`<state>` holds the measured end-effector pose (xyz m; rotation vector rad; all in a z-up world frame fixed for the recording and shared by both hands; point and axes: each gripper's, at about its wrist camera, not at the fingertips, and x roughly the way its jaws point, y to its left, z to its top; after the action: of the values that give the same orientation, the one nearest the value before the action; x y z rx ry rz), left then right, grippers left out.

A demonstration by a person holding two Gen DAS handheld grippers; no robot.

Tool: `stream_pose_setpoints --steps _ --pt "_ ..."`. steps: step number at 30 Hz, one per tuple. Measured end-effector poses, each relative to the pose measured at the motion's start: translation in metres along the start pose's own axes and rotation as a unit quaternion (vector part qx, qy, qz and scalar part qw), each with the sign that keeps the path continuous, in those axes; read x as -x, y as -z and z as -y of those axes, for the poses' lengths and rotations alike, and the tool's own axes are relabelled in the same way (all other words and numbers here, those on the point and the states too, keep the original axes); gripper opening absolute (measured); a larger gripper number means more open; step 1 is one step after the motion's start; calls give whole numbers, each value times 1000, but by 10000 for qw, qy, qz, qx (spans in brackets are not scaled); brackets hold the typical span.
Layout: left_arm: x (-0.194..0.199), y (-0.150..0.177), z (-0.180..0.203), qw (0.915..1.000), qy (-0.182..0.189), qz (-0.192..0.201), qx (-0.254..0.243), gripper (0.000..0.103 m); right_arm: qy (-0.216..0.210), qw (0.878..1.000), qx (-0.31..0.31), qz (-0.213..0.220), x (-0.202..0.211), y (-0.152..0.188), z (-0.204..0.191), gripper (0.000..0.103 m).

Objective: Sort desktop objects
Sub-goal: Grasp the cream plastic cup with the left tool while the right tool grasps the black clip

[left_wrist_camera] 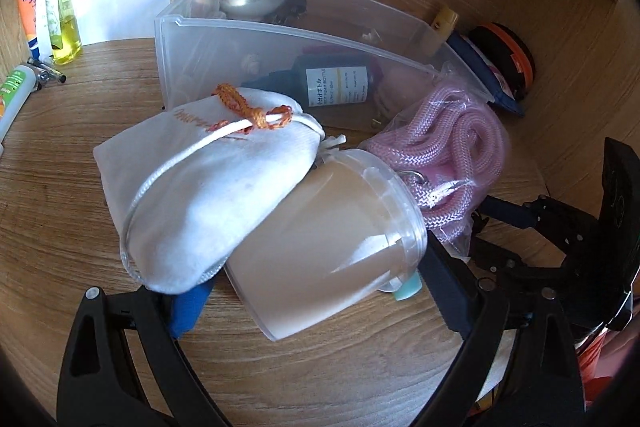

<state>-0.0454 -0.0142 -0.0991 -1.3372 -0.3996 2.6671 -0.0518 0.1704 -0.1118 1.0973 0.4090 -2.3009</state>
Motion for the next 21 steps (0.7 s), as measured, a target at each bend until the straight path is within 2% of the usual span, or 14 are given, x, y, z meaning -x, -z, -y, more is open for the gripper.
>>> stream_pose_setpoints --steps 4,6,8,16,21 --pt "2 0 -3 9999 61 80 9 90 -120 9999 -6 18 -2 -1 0 33" --pt "2 0 -4 9999 77 107 12 89 -146 9999 -7 31 -2 -1 0 22" --pt "2 0 -4 9999 74 137 0 89 -178 9998 -36 41 -1 0 1 18" --pt "7 2 -6 9998 132 162 51 89 -233 9991 -280 212 13 4 9 18" --pt "19 4 2 9991 190 360 -72 89 -225 9985 -369 344 22 1 10 18"
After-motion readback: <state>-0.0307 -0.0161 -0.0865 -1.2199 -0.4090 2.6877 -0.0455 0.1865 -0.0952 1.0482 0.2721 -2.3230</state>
